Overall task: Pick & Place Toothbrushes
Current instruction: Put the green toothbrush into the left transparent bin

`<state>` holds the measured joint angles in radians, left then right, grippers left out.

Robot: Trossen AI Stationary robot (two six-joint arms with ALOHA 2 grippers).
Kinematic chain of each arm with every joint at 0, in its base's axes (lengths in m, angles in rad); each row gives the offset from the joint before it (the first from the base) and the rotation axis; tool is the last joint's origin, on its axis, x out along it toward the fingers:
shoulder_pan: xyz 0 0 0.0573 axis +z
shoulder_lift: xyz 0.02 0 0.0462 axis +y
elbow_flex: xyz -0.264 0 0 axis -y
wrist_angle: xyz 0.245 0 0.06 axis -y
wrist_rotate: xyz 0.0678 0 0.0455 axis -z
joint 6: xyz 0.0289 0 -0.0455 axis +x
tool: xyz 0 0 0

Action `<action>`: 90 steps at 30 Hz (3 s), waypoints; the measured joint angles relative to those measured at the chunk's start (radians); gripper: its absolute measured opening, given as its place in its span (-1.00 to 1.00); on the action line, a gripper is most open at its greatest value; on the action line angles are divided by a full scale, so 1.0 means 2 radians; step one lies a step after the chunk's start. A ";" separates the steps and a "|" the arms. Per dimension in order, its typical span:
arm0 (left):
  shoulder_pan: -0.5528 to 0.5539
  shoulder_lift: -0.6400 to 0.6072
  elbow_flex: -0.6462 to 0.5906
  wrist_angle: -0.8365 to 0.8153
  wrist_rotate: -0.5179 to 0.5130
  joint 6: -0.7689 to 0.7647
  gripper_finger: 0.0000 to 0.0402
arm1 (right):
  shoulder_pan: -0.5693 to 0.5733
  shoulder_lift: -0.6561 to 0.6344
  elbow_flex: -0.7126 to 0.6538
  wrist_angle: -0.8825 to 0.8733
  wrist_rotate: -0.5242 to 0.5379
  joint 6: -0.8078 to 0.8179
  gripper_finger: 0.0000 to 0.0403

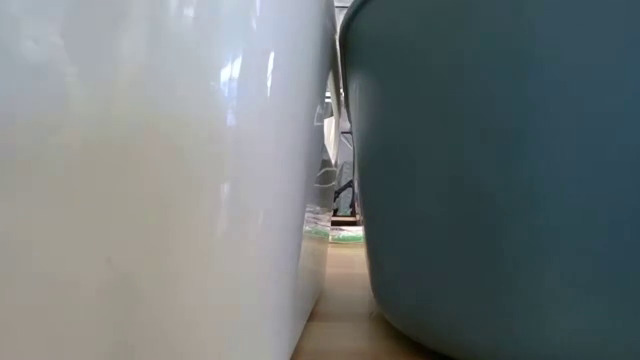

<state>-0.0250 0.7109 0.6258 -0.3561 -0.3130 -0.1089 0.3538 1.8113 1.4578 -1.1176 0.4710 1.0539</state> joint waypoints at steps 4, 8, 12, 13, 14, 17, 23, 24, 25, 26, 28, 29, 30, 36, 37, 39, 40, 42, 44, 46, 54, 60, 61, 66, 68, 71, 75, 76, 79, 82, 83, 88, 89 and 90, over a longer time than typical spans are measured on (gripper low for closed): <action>0.000 0.002 0.000 0.007 0.000 0.000 -0.16 | 0.000 -0.102 -0.132 0.171 -0.027 0.009 0.21; 0.000 0.002 0.000 0.011 0.000 0.000 -0.16 | 0.004 -0.162 -0.212 0.306 -0.027 -0.020 0.21; 0.000 0.002 0.000 0.012 0.000 0.000 -0.16 | 0.014 -0.173 -0.242 0.397 -0.027 -0.075 0.21; 0.000 0.002 0.000 0.012 0.000 0.000 -0.16 | 0.018 -0.171 -0.242 0.412 -0.027 -0.092 0.21; 0.000 0.002 0.000 0.012 0.000 0.000 -0.16 | 0.021 -0.166 -0.242 0.431 -0.027 -0.104 0.21; 0.000 0.002 0.000 0.013 0.000 0.002 -0.16 | 0.025 -0.148 -0.242 0.471 -0.027 -0.089 0.21; 0.000 0.002 0.000 0.013 0.000 0.002 -0.16 | 0.008 -0.100 -0.242 0.461 -0.094 0.063 0.03; 0.000 0.002 0.000 0.013 0.000 0.002 -0.16 | 0.004 -0.089 -0.242 0.457 -0.112 0.078 -0.06; 0.000 0.002 0.000 0.013 0.000 0.002 -0.16 | 0.001 -0.080 -0.242 0.450 -0.126 0.092 -0.17; 0.000 0.002 0.000 0.013 0.000 0.002 -0.16 | 0.000 -0.071 -0.243 0.444 -0.140 0.102 -0.29; 0.000 0.002 0.000 0.013 0.000 0.002 -0.16 | -0.002 -0.053 -0.242 0.449 -0.160 0.115 -0.58; 0.000 0.002 0.000 0.013 0.000 0.002 -0.16 | -0.002 -0.047 -0.242 0.447 -0.164 0.118 -0.74; 0.000 0.002 0.000 0.014 0.000 0.002 -0.16 | -0.002 -0.044 -0.242 0.445 -0.168 0.118 -0.86; 0.000 0.002 0.000 0.015 0.000 0.002 -0.16 | -0.014 -0.045 -0.242 0.425 -0.165 0.132 -0.93; 0.000 0.002 0.000 0.015 0.000 0.002 -0.16 | -0.016 -0.046 -0.242 0.416 -0.165 0.136 -0.96; 0.000 0.002 0.000 0.015 0.000 0.002 -0.16 | -0.023 -0.045 -0.241 0.399 -0.166 0.147 -0.98; 0.000 0.002 0.000 0.015 0.000 0.002 -0.16 | -0.026 -0.044 -0.241 0.389 -0.169 0.152 -0.98; 0.000 0.002 0.000 0.015 0.000 0.002 -0.16 | -0.031 -0.044 -0.241 0.375 -0.171 0.161 -0.98; 0.000 0.002 0.000 0.015 0.000 0.002 -0.16 | -0.034 -0.044 -0.241 0.366 -0.171 0.170 -0.99; 0.000 0.002 0.000 0.015 0.000 0.002 -0.16 | -0.038 -0.044 -0.241 0.357 -0.171 0.180 -0.99; 0.000 0.002 0.000 0.017 0.000 0.002 -0.16 | -0.056 -0.044 -0.241 0.334 -0.185 0.187 -1.00; 0.000 0.002 0.000 0.018 0.000 0.002 -0.16 | -0.062 -0.044 -0.241 0.299 -0.188 0.192 -1.00; 0.000 0.002 0.000 0.018 0.000 0.002 -0.16 | -0.062 -0.041 -0.241 0.296 -0.188 0.194 -1.00; 0.000 0.002 0.000 0.019 0.000 0.002 -0.16 | -0.063 -0.005 -0.234 0.306 -0.200 0.197 -1.00; 0.000 0.002 0.000 0.020 0.000 0.002 -0.16 | -0.065 0.014 -0.222 0.310 -0.207 0.185 -1.00; 0.000 0.002 0.000 0.021 0.000 0.001 -0.16 | -0.067 0.034 -0.197 0.285 -0.212 0.159 -1.00; 0.000 0.035 0.000 0.054 0.005 0.008 -0.18 | -0.067 0.047 -0.158 0.233 -0.196 0.150 -1.00; 0.000 0.052 0.000 0.066 0.014 0.016 -0.21 | -0.066 0.046 -0.151 0.222 -0.190 0.150 -1.00; 0.000 0.112 0.000 0.114 0.040 0.048 -0.33 | -0.065 0.047 -0.142 0.208 -0.170 0.150 -1.00; 0.010 0.179 0.000 0.171 0.043 0.068 -0.53 | -0.068 0.043 -0.142 0.215 -0.163 0.150 -1.00; 0.017 0.200 0.000 0.181 0.043 0.078 -0.62 | -0.068 0.046 -0.141 0.218 -0.160 0.150 -1.00; 0.054 0.283 0.001 0.227 0.042 0.090 -0.96 | -0.066 0.047 -0.151 0.226 -0.157 0.152 -1.00; 0.060 0.297 0.001 0.230 0.047 0.090 -0.96 | -0.066 0.046 -0.153 0.227 -0.157 0.153 -1.00; 0.067 0.309 0.001 0.232 0.059 0.088 -0.97 | -0.066 0.046 -0.153 0.226 -0.158 0.153 -1.00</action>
<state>0.1100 1.3294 0.6270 0.1074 -0.1959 0.0664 0.2222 1.9038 1.1514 -0.6655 0.1556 1.3598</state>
